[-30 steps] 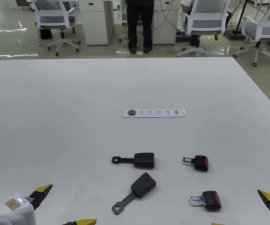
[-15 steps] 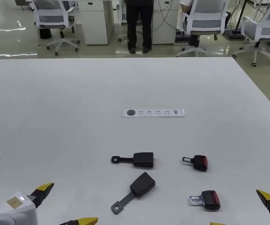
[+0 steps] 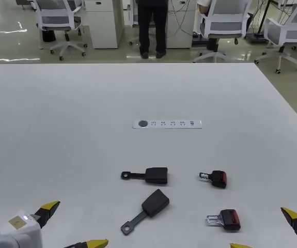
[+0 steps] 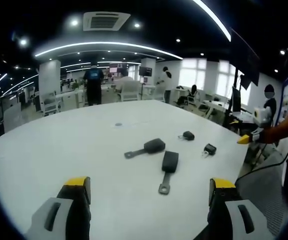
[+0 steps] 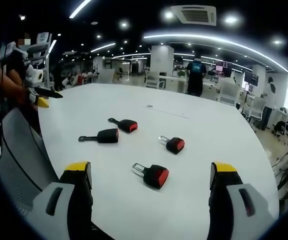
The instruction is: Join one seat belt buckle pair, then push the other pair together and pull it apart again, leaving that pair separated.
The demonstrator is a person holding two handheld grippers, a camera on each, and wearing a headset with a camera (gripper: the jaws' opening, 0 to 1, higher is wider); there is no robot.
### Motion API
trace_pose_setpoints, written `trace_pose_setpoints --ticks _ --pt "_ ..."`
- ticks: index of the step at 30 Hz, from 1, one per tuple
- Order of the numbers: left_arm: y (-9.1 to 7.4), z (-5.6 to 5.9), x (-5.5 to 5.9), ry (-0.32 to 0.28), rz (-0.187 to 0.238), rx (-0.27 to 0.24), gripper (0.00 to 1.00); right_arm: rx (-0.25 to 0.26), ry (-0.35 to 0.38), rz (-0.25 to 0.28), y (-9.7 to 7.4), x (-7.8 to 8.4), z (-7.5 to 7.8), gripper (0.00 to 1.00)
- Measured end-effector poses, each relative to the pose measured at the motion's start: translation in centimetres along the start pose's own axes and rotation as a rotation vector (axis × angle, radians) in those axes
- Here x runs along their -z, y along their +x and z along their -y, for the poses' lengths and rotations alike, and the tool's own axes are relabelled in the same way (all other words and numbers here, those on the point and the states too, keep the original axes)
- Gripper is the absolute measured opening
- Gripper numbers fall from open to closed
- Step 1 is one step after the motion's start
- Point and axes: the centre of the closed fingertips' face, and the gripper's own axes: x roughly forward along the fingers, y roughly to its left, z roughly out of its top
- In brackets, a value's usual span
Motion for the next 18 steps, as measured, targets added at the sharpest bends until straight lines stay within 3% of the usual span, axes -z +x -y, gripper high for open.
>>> trace_pose_setpoints --ticks 18 --pt "0.22 0.61 -0.51 0.006 -0.005 0.013 1.0 -0.001 -0.006 -0.002 0.04 -0.22 -0.07 1.0"
